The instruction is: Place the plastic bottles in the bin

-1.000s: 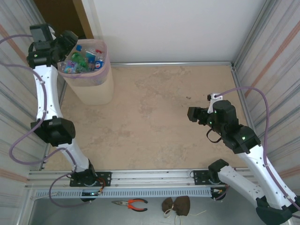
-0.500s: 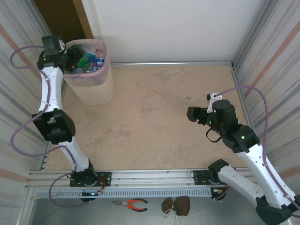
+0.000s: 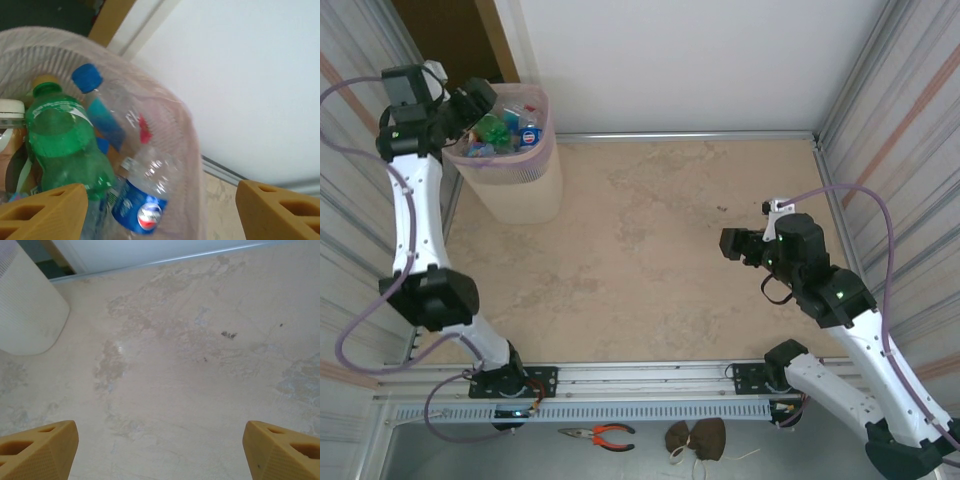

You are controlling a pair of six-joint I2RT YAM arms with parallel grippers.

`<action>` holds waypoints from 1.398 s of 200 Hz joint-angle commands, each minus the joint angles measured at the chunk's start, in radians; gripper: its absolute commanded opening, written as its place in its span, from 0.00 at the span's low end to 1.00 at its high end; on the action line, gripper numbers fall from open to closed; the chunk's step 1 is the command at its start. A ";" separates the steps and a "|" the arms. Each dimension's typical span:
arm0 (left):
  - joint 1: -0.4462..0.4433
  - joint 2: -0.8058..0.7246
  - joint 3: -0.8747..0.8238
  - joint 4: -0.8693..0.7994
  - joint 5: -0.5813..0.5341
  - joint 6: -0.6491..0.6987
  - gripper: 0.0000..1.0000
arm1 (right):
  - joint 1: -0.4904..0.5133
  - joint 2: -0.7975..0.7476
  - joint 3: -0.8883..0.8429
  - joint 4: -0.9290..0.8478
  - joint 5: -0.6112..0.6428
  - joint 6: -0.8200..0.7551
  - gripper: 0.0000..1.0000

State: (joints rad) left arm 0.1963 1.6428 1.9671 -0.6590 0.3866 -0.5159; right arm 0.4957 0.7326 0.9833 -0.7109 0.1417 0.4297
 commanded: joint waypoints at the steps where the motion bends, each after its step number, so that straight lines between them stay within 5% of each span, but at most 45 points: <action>1: -0.007 -0.144 -0.146 0.101 0.099 0.122 0.79 | -0.026 -0.003 0.020 0.000 0.030 -0.055 0.86; 30: -0.008 -0.338 -0.466 0.276 0.193 0.207 0.83 | -0.077 0.014 0.017 0.010 0.027 -0.087 0.91; 41: -0.007 -0.404 -0.579 0.322 0.185 0.211 0.84 | -0.094 0.025 0.013 0.013 0.038 -0.099 1.00; 85: -0.032 -0.604 -0.934 0.439 0.163 0.292 0.80 | -0.175 0.058 -0.065 0.109 0.079 -0.149 0.99; 147: -0.237 -0.750 -1.346 0.658 -0.208 0.524 0.96 | -0.271 0.064 -0.351 0.500 0.126 -0.355 0.99; 200: -0.294 -0.691 -1.568 0.942 -0.455 0.586 0.99 | -0.414 0.124 -0.589 0.848 0.049 -0.355 0.99; 279: -0.214 -0.404 -1.669 1.450 -0.317 0.600 0.99 | -0.551 0.378 -0.704 1.262 -0.068 -0.311 0.99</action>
State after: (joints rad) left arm -0.0269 1.1664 0.2806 0.5858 0.0349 0.0502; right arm -0.0460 1.0225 0.2768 0.3492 0.1341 0.0975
